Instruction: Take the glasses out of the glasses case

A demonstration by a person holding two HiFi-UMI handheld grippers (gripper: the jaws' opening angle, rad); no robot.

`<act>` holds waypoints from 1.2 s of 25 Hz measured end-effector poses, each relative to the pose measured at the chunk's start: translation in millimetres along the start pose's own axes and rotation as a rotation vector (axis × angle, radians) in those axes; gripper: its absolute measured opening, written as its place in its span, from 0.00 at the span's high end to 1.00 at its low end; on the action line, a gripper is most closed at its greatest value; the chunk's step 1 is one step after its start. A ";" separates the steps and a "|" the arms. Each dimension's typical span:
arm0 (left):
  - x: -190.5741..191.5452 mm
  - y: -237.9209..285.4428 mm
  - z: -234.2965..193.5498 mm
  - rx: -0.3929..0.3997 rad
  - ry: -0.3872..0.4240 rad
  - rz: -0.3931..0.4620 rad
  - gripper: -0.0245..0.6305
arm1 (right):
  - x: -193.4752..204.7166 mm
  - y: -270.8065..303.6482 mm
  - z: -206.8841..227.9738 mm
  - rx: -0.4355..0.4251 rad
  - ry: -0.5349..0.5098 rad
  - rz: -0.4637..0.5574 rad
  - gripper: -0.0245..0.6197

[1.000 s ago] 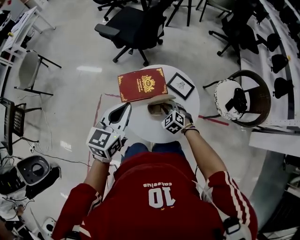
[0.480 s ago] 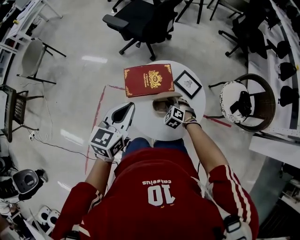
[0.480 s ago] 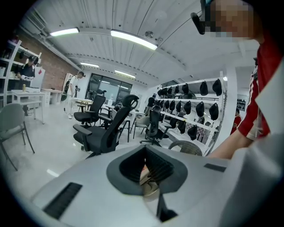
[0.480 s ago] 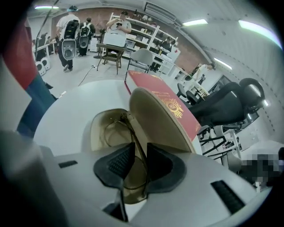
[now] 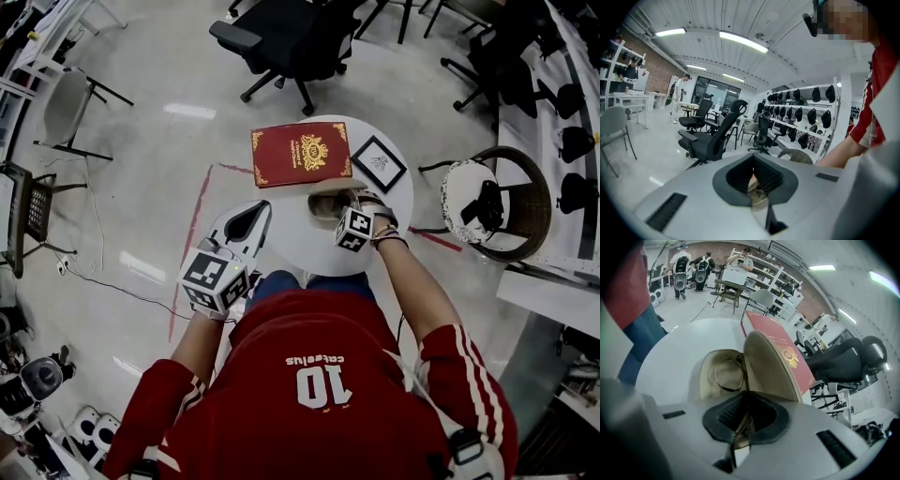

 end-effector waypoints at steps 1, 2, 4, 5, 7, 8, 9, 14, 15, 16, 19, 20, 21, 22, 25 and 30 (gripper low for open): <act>-0.4 -1.1 0.8 0.003 -0.002 -0.002 0.95 | 0.0 -2.1 -1.0 -0.004 -0.006 0.000 0.92; -1.0 -2.1 1.5 0.005 -0.004 -0.004 0.95 | 0.1 -4.3 -1.8 -0.006 -0.010 0.000 0.93; -2.7 -3.0 1.0 0.007 -0.007 -0.004 0.95 | -0.1 -8.0 -1.3 -0.007 -0.008 0.000 0.93; -3.7 -3.3 0.1 0.007 -0.008 -0.003 0.95 | -0.7 -9.8 -0.4 -0.005 -0.003 0.000 0.93; -5.5 -4.9 -0.7 0.009 -0.010 -0.002 0.95 | -1.9 -14.4 0.4 -0.002 0.002 0.000 0.93; -6.8 -5.8 -0.8 0.010 -0.008 0.002 0.95 | -2.4 -17.0 0.6 0.000 0.002 0.001 0.93; -8.2 -6.9 -1.0 0.013 -0.005 0.007 0.95 | -2.9 -19.6 1.1 0.003 0.002 0.001 0.93; -10.9 -14.8 -0.7 0.025 -0.013 0.018 0.95 | -5.5 -34.3 2.9 0.032 0.002 0.010 0.93; -10.7 -16.7 -0.7 0.028 -0.020 0.021 0.95 | -5.9 -38.1 2.6 0.037 0.001 0.015 0.93; -10.9 -18.7 -0.7 0.031 -0.027 0.024 0.95 | -6.4 -41.9 2.2 0.041 0.000 0.020 0.93; -11.8 -24.8 -0.9 0.038 -0.026 0.033 0.95 | -8.1 -53.1 0.5 0.054 -0.002 0.034 0.93; -12.0 -26.9 -0.7 0.040 -0.022 0.039 0.95 | -8.4 -57.1 0.0 0.062 0.000 0.039 0.93; -12.1 -29.1 -0.2 0.042 -0.020 0.045 0.95 | -8.6 -61.6 -0.4 0.071 0.003 0.044 0.93; -12.3 -31.5 0.7 0.046 -0.019 0.051 0.95 | -8.8 -66.7 -0.7 0.079 0.006 0.049 0.93; -12.9 -39.0 4.4 0.059 -0.014 0.057 0.95 | -10.0 -84.0 -0.7 0.110 0.023 0.064 0.93; -12.4 -46.8 9.3 0.093 0.005 0.049 0.95 | -12.6 -120.7 -1.5 0.188 0.118 0.104 0.93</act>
Point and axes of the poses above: the fingertips, and each gripper's own axes: y forward along the fingers, z to its right, x out of its underside, the point moved 6 cm from there along -y, backward along the fingers, and after that the axes turned 8 degrees about y, right-handed, at the moved point
